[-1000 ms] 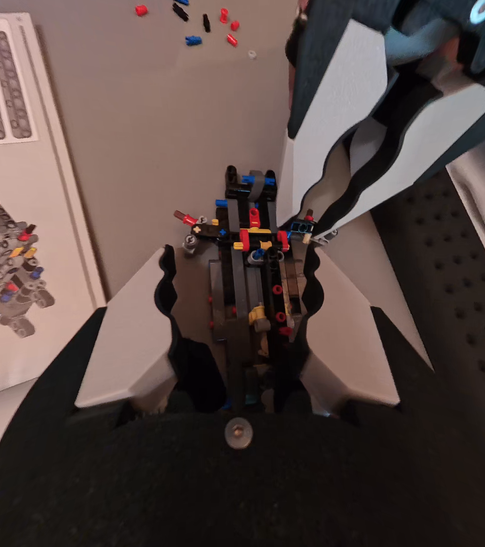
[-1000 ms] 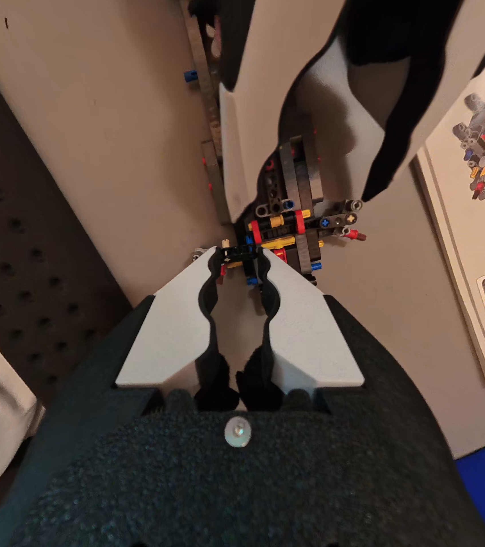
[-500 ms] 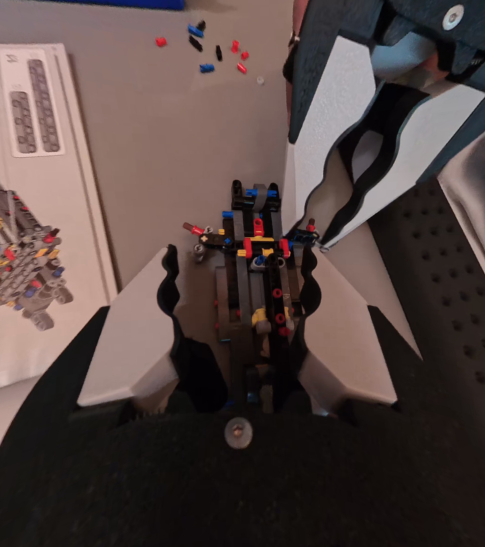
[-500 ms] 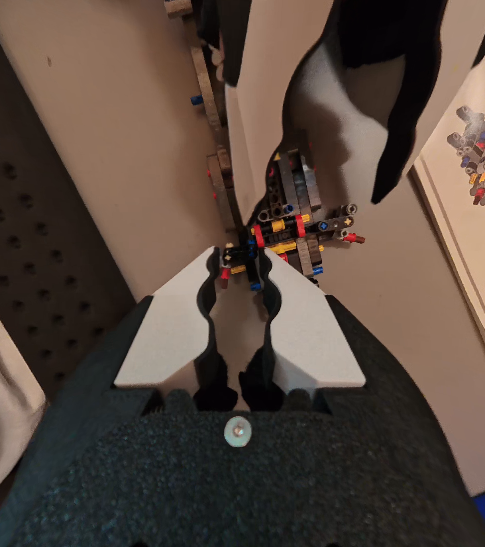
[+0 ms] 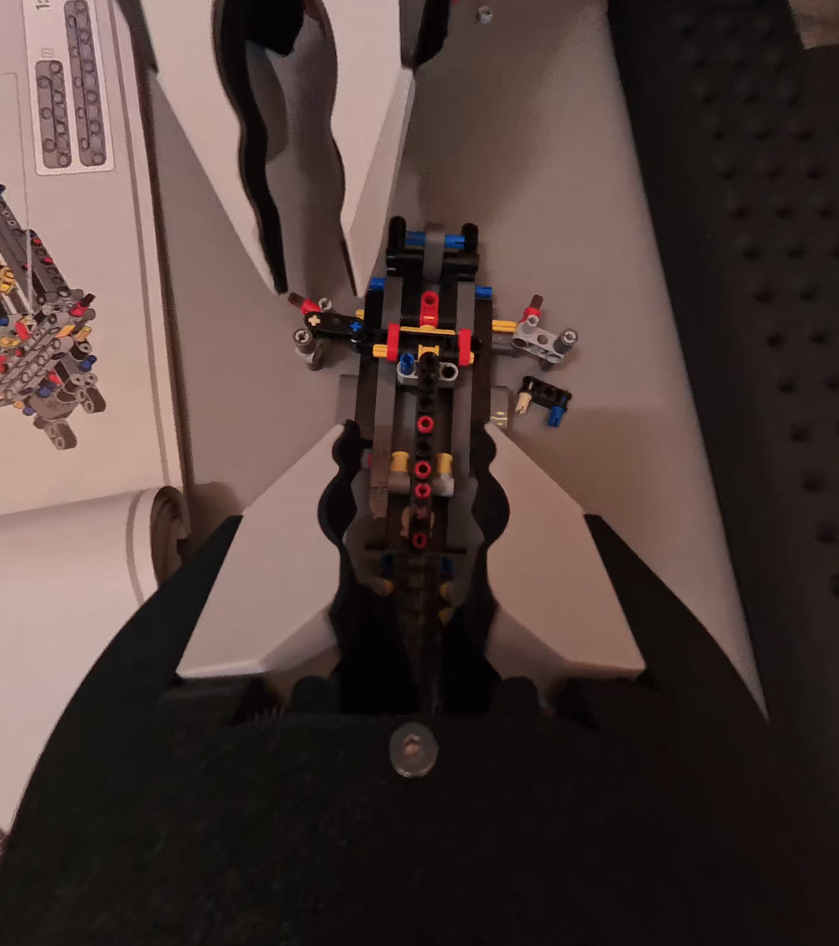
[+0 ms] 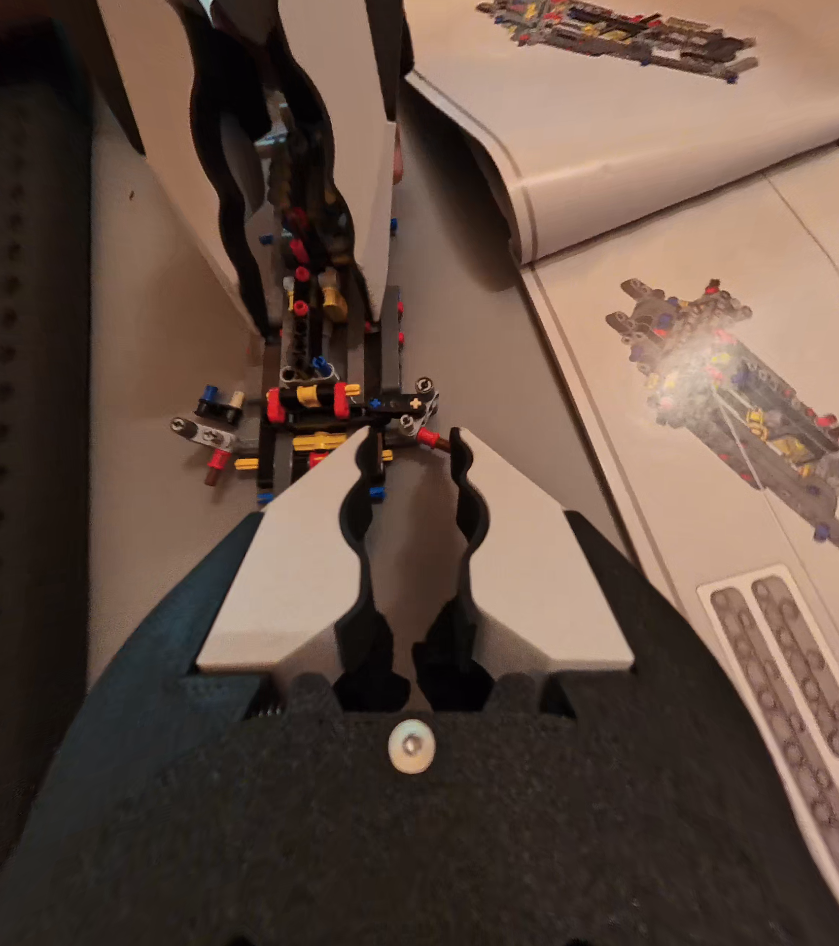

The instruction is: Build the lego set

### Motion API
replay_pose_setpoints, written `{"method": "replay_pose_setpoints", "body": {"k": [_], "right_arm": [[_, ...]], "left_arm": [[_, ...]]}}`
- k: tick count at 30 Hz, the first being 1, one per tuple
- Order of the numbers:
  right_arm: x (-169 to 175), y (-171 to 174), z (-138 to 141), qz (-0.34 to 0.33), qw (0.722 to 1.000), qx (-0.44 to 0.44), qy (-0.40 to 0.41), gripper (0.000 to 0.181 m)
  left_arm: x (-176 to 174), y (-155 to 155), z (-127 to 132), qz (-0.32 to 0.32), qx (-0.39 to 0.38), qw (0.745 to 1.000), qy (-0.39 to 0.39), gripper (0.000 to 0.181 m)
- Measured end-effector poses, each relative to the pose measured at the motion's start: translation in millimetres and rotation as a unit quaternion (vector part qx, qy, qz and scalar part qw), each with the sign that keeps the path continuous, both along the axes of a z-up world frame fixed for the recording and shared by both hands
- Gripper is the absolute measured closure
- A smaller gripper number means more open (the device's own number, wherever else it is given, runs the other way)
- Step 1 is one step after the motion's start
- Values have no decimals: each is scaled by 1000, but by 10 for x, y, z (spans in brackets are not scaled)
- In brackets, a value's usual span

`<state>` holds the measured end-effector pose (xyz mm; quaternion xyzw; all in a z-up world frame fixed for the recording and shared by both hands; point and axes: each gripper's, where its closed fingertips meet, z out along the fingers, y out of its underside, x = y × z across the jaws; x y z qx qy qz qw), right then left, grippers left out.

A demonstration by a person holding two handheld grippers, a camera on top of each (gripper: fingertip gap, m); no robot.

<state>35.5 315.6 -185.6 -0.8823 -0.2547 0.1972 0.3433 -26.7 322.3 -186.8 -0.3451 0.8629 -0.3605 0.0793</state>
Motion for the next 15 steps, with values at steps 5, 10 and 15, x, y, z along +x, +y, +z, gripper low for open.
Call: {"method": "replay_pose_setpoints", "body": {"k": [5,10,15], "right_arm": [[-46,16,-109,32,999,-6,-18,160],[-35,-56,-94,12,1000,-3,-2,164],[-28,-72,-92,-28,999,-21,16,167]], "left_arm": [[32,-47,-99,-3,28,1000,8,150],[48,-53,-110,2,33,999,2,153],[67,-55,-114,3,38,999,-3,154]]}}
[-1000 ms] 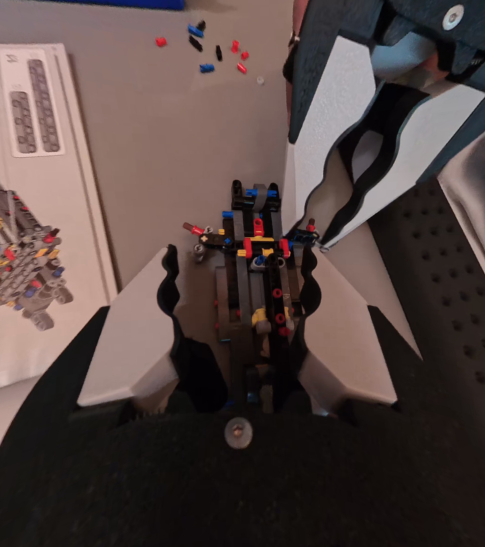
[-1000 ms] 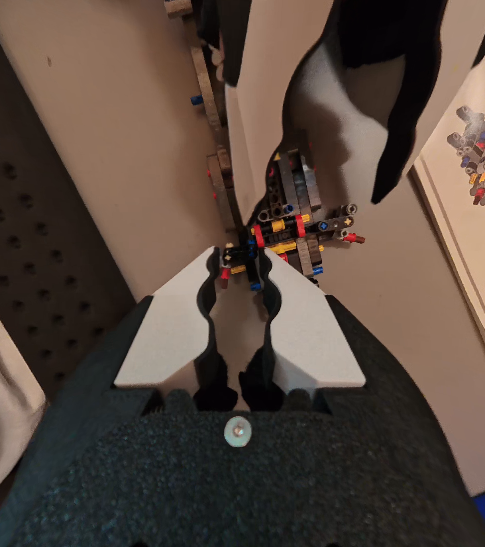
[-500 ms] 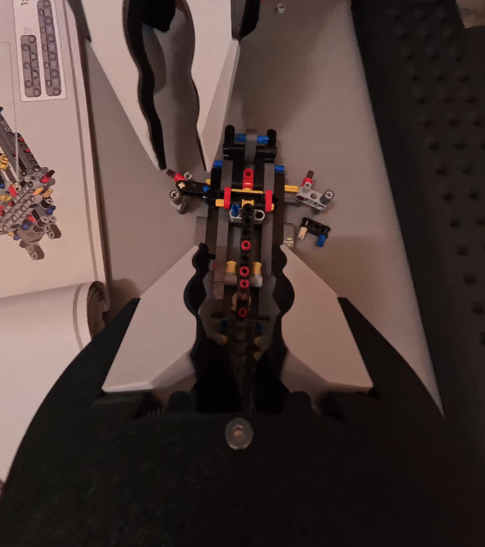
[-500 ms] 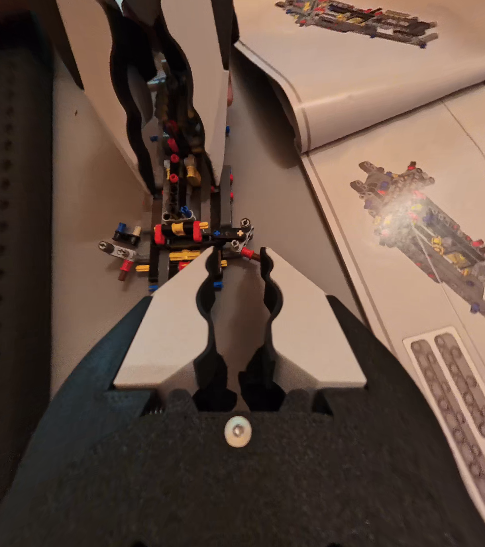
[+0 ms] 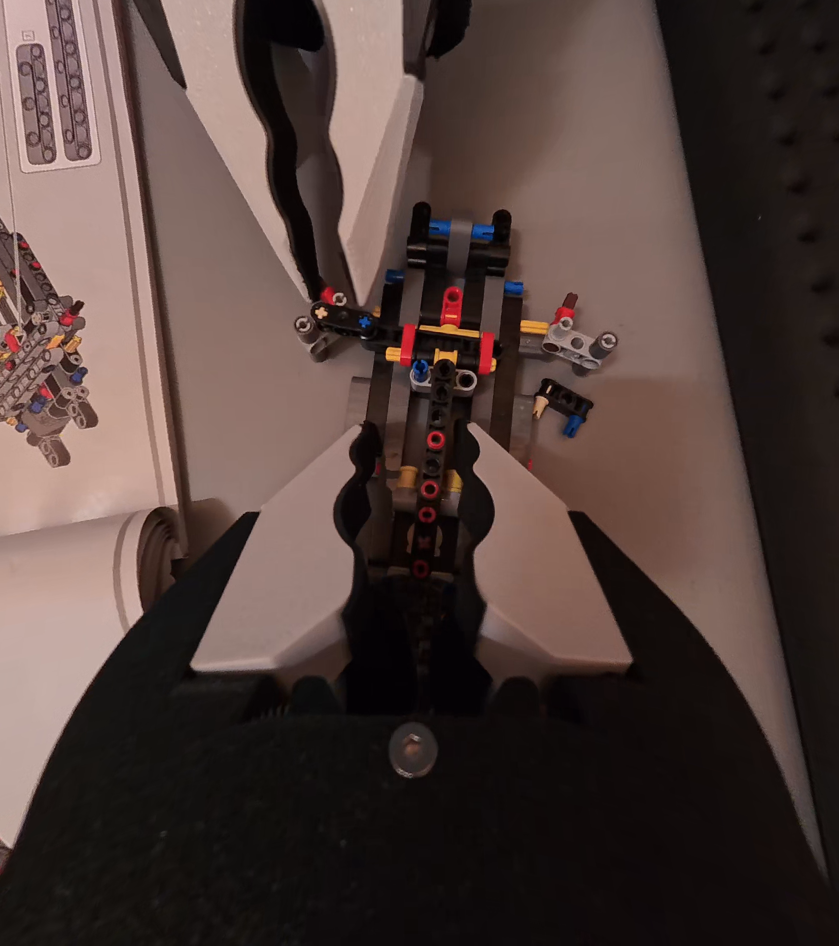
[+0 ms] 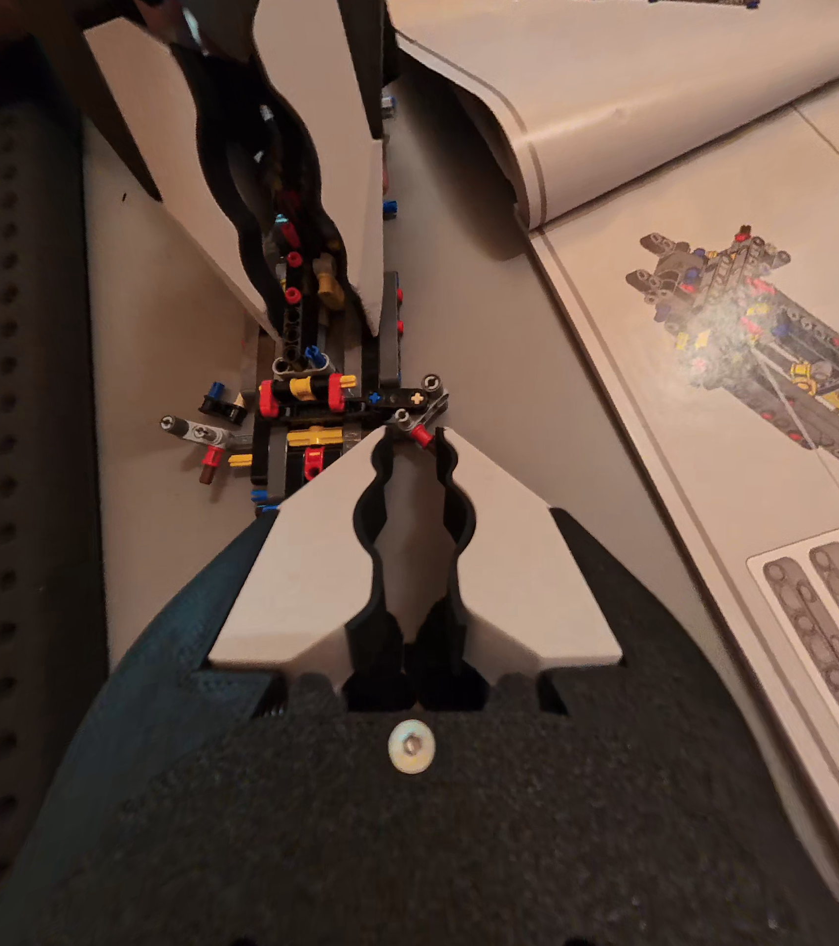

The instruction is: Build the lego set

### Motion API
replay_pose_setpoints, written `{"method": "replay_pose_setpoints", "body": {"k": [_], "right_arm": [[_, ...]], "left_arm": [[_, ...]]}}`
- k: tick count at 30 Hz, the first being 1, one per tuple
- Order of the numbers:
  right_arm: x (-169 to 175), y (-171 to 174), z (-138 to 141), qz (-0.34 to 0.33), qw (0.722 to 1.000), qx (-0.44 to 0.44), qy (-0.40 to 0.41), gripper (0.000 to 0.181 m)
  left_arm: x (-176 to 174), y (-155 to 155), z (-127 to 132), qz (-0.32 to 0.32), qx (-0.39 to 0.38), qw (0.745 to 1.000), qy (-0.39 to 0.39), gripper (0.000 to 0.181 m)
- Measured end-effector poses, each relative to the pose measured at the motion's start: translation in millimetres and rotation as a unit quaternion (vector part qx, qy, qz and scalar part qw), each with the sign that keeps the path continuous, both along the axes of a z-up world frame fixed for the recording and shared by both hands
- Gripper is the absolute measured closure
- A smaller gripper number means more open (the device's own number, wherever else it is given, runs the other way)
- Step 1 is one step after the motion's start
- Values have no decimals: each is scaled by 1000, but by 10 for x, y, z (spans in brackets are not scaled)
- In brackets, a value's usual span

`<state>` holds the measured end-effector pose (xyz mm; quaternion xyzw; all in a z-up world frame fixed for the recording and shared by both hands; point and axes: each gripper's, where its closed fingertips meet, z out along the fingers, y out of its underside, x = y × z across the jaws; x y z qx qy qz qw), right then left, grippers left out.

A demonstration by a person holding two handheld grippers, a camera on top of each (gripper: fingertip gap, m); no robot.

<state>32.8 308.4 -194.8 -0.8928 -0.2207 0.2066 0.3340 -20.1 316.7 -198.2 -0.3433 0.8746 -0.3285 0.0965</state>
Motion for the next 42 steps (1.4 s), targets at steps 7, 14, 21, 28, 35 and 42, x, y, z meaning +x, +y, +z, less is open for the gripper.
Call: {"method": "replay_pose_setpoints", "body": {"k": [7,14,21,28,35,42], "right_arm": [[40,36,-5,-89,995,-45,-16,170],[84,-3,-22,-153,986,-55,-30,181],[47,-24,2,-144,987,-46,45,171],[-11,6,-79,-92,994,-26,61,165],[0,-16,-52,-40,996,-7,76,158],[-35,14,-28,-18,994,-12,104,154]], "left_arm": [[23,14,0,9,-2,1000,-2,153],[21,10,-2,10,-4,1000,-2,152],[17,4,1,8,-10,1000,-1,152],[14,-1,2,7,-15,1000,0,152],[12,-5,4,6,-19,1000,1,152],[9,-8,4,4,-19,1000,1,152]]}}
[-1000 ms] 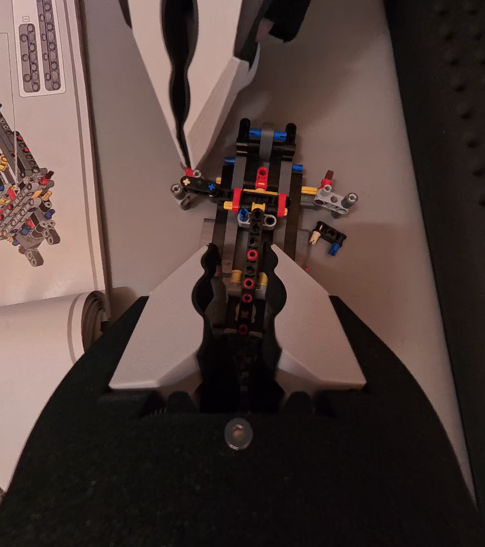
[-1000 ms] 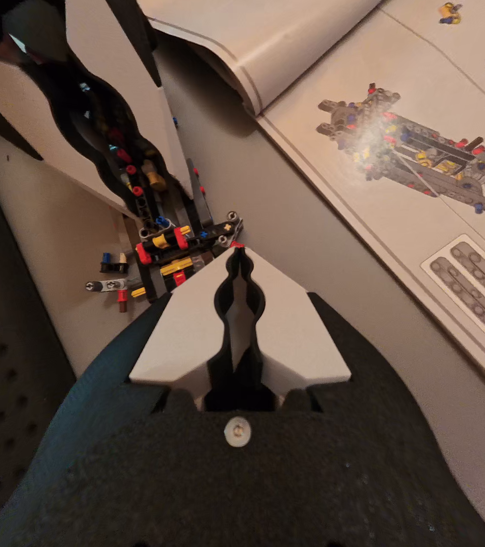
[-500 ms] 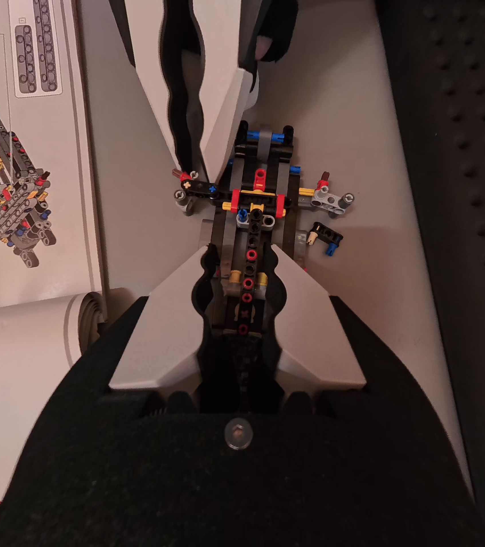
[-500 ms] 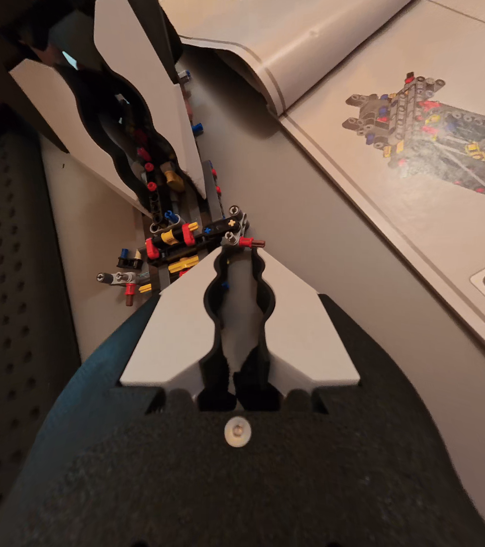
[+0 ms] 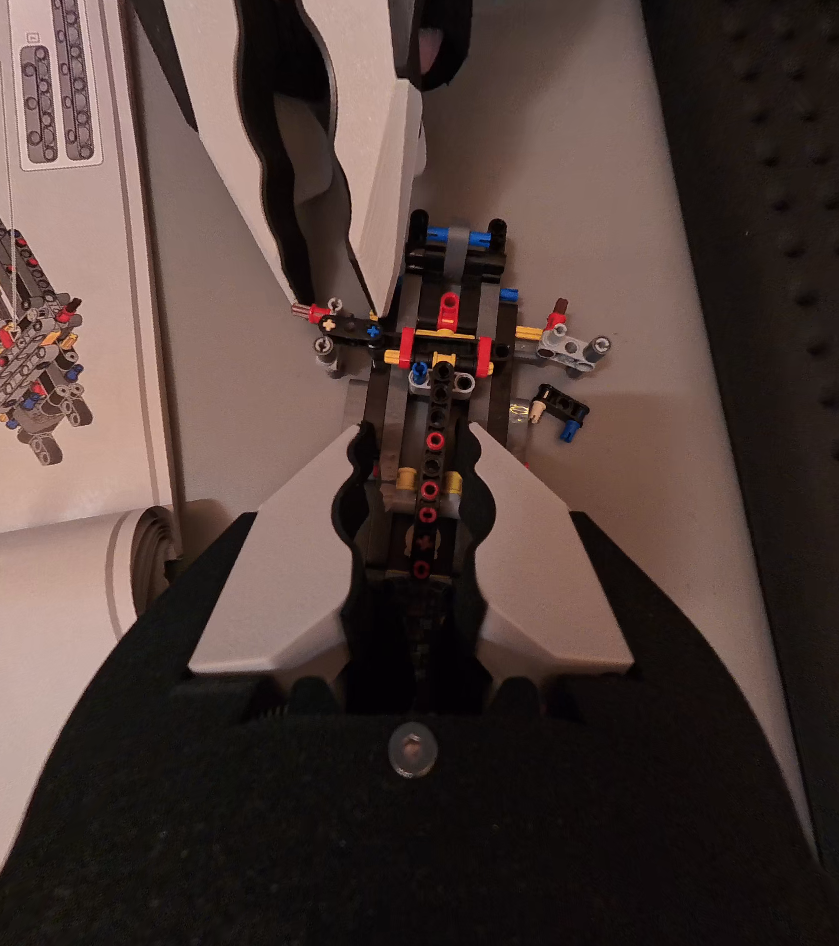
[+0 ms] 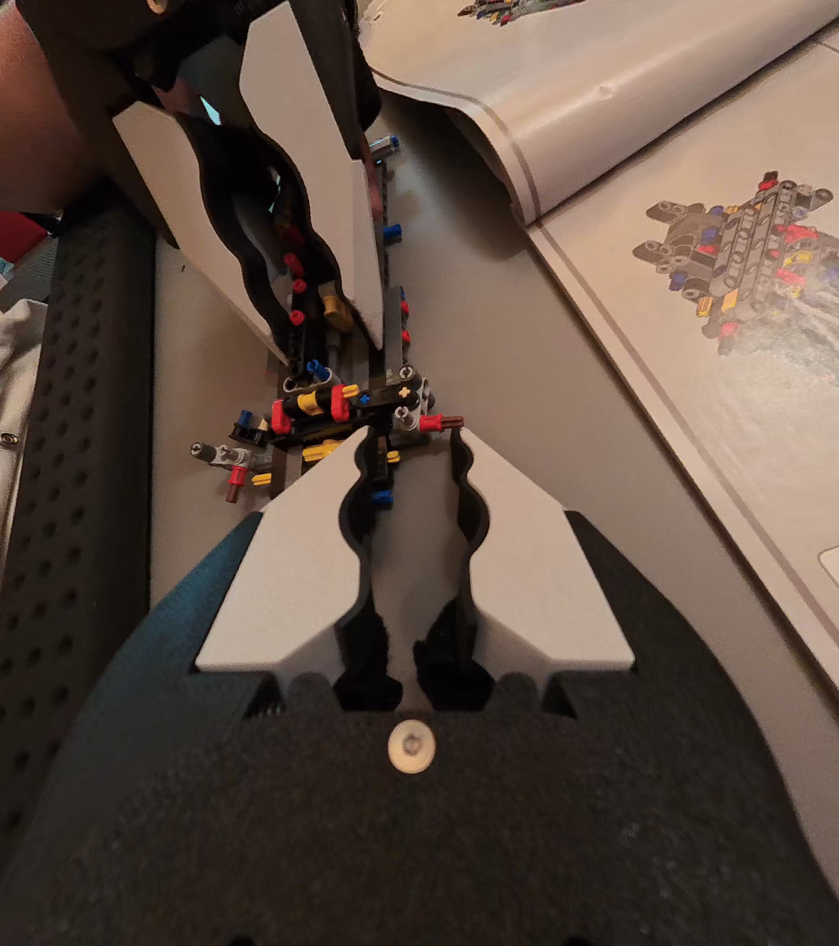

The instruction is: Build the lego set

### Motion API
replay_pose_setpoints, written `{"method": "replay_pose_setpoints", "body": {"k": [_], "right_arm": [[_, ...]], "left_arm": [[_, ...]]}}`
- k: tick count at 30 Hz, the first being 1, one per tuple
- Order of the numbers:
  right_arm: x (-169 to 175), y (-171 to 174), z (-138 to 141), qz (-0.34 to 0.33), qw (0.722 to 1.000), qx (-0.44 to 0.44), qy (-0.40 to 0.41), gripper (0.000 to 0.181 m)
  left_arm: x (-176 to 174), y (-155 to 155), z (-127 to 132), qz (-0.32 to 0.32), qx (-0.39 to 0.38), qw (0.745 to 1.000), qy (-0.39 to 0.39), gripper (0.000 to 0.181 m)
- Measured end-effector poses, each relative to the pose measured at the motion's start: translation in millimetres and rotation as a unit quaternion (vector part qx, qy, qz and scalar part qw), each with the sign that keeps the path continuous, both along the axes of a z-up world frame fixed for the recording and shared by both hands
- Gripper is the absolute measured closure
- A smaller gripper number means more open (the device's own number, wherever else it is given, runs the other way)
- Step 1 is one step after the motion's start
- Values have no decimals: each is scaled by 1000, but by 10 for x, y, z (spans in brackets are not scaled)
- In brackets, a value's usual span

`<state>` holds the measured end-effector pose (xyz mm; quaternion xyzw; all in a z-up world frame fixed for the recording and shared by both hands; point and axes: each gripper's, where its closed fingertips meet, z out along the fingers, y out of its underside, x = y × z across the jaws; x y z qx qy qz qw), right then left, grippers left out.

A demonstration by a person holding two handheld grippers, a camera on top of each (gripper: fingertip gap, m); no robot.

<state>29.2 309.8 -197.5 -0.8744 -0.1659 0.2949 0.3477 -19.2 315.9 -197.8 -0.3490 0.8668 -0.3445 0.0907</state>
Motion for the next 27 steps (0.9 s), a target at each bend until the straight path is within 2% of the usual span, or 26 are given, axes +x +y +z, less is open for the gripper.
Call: {"method": "replay_pose_setpoints", "body": {"k": [8,13,17,19,22,24,27], "right_arm": [[14,-9,53,-9,1000,9,20,153],[24,-14,33,-15,1000,7,5,153],[63,-106,185,-45,999,16,-9,153],[-91,-203,316,-40,999,28,-22,152],[-457,-379,455,-12,997,54,-51,152],[-587,-466,425,-10,994,65,-92,152],[-657,-567,265,-17,988,58,-141,153]], "left_arm": [[0,0,-1,0,-1,1000,1,152],[1,0,-1,0,0,1000,0,152],[9,14,4,5,8,1000,-3,150],[35,-8,100,10,3,1000,-27,148],[-9,-101,391,29,-48,996,-65,142],[-154,-182,491,32,-65,995,-74,141],[-393,-310,424,42,-52,995,-73,146]]}}
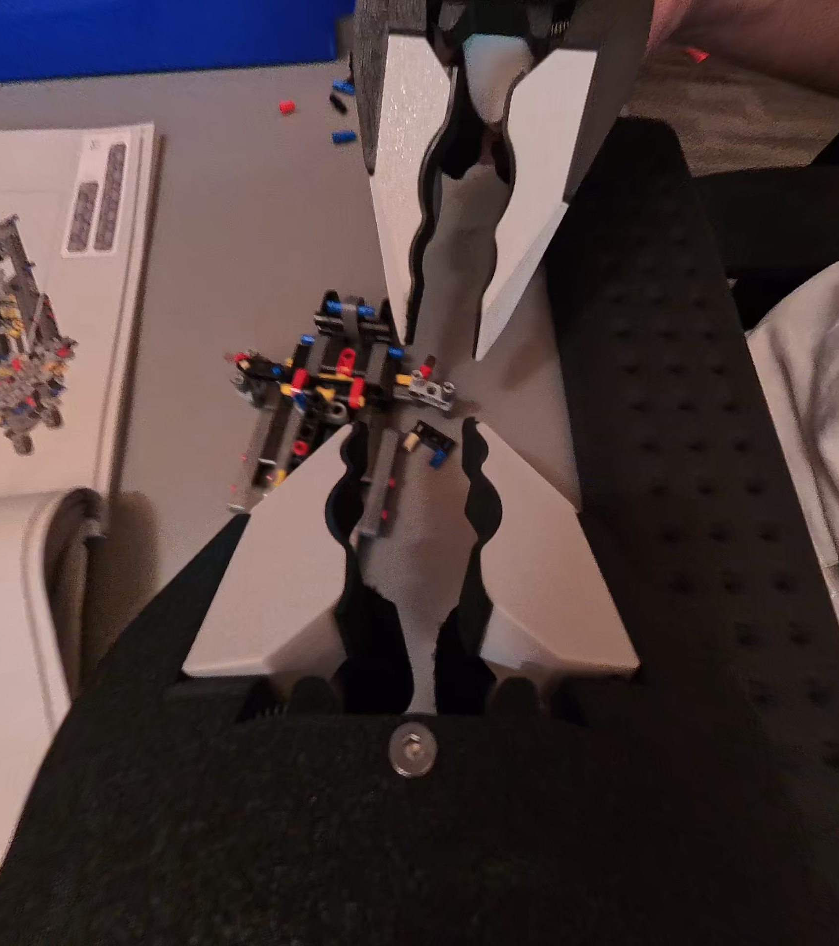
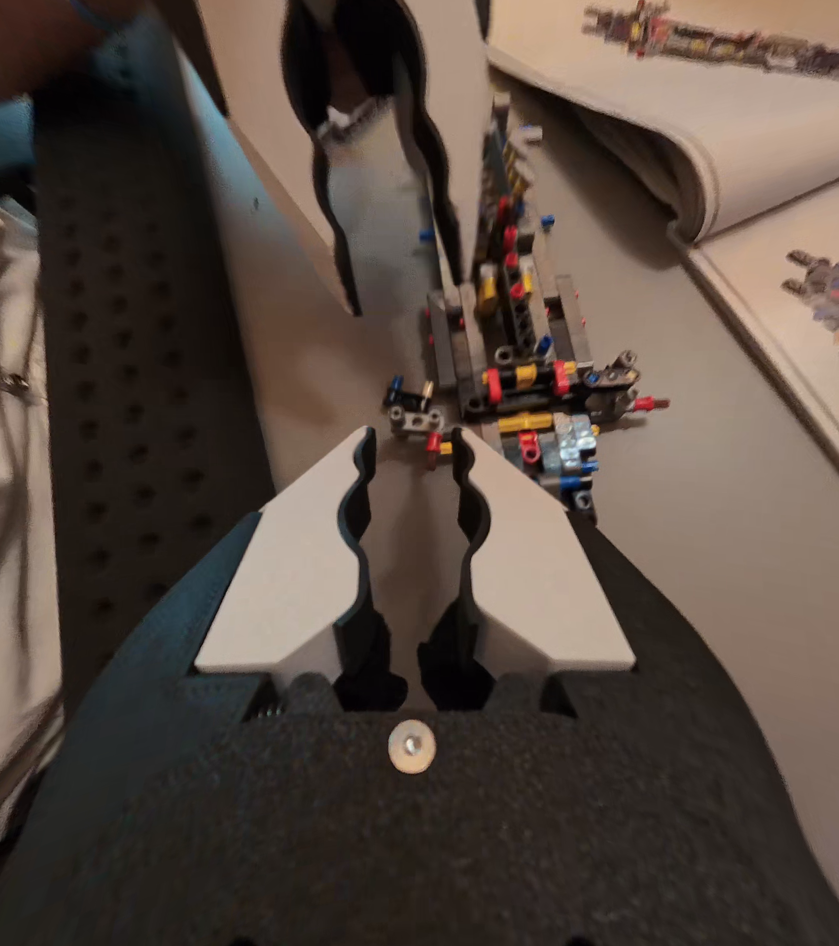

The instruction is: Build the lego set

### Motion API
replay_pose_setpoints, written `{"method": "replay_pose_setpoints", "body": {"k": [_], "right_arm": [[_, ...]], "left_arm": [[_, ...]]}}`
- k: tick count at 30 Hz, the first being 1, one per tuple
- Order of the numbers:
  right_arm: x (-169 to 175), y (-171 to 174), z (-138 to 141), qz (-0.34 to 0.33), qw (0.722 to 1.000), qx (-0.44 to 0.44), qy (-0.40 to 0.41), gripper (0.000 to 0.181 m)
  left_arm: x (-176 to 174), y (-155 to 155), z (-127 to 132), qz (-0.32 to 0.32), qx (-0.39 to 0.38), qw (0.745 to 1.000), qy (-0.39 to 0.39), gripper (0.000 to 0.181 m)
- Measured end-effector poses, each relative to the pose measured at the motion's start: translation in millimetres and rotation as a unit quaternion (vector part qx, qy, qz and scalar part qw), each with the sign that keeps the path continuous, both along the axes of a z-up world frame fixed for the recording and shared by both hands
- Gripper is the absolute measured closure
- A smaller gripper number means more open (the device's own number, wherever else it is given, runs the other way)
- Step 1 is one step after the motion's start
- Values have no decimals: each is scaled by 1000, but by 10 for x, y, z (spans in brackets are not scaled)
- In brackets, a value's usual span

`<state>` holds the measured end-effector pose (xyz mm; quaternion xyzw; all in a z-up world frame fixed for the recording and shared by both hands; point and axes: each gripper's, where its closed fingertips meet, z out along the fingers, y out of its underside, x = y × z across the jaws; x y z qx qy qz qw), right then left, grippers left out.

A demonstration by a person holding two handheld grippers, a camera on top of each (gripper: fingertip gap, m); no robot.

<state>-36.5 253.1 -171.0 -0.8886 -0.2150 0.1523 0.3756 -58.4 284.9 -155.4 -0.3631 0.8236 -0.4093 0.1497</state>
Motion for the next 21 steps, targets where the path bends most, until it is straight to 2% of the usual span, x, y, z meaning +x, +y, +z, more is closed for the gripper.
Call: {"method": "replay_pose_setpoints", "body": {"k": [3,8,11,15,21], "right_arm": [[-29,-71,-170,-10,1000,-22,-18,157],[-113,-54,-189,-27,999,-25,31,157],[-201,-33,-173,-19,998,-24,56,157],[-232,-10,-248,-13,999,-31,36,157],[-237,4,-224,-14,998,-33,49,156]], "left_arm": [[-113,-63,-187,40,26,999,10,153],[-229,-176,-505,57,50,996,49,155],[-196,-193,-507,67,38,996,46,155],[-177,-184,-487,75,27,996,47,155],[-125,-136,-466,93,32,994,41,155]]}}
